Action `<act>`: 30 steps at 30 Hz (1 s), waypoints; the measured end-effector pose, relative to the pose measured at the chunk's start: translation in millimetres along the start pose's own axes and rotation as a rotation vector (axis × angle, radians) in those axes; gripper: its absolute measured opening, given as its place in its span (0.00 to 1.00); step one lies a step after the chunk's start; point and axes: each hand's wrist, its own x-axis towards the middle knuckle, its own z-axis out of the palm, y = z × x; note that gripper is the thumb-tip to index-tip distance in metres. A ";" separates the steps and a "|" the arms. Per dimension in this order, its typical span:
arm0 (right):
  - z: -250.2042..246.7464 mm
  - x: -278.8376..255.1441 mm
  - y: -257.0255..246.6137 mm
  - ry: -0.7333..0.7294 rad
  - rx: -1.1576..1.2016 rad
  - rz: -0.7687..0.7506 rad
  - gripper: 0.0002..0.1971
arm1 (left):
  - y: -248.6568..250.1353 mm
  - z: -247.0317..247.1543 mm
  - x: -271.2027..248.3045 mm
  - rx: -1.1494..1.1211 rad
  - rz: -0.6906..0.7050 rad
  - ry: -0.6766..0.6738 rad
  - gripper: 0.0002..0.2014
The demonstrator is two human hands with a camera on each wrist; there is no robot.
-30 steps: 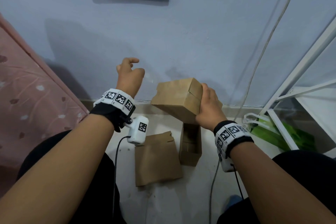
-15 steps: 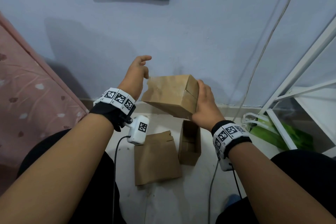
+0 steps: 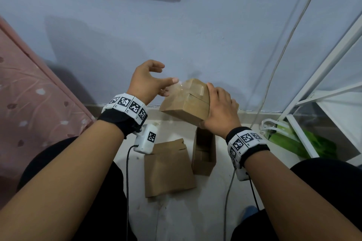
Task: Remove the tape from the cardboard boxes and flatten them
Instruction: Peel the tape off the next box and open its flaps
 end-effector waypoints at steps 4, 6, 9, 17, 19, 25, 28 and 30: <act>-1.4 -0.5 -1.3 -0.020 -0.006 0.004 0.63 | -5.4 -3.5 6.3 0.276 -0.012 -0.003 0.28; -2.3 -1.2 -2.1 -0.024 -0.004 0.003 0.63 | -6.2 -4.6 9.0 0.292 -0.009 0.039 0.26; -3.4 -1.8 -3.0 -0.030 -0.001 0.003 0.63 | -3.2 -7.4 8.5 0.300 0.048 0.119 0.24; -2.6 -2.3 -3.7 -0.042 0.007 0.015 0.62 | 1.2 -4.5 12.0 0.218 0.109 0.157 0.10; -2.1 -2.3 -3.2 -0.050 0.005 0.014 0.62 | 0.7 -3.0 11.3 0.149 0.075 0.130 0.06; -1.4 -2.5 -4.1 -0.069 0.000 0.019 0.63 | 3.8 -0.4 3.6 -0.173 -0.022 -0.011 0.09; -1.4 -1.6 -5.0 -0.079 -0.013 0.024 0.62 | 1.8 -2.5 2.4 0.037 0.006 -0.042 0.27; -1.2 -1.5 -5.4 -0.092 -0.019 0.027 0.62 | -1.3 -4.6 4.4 0.226 0.009 0.013 0.37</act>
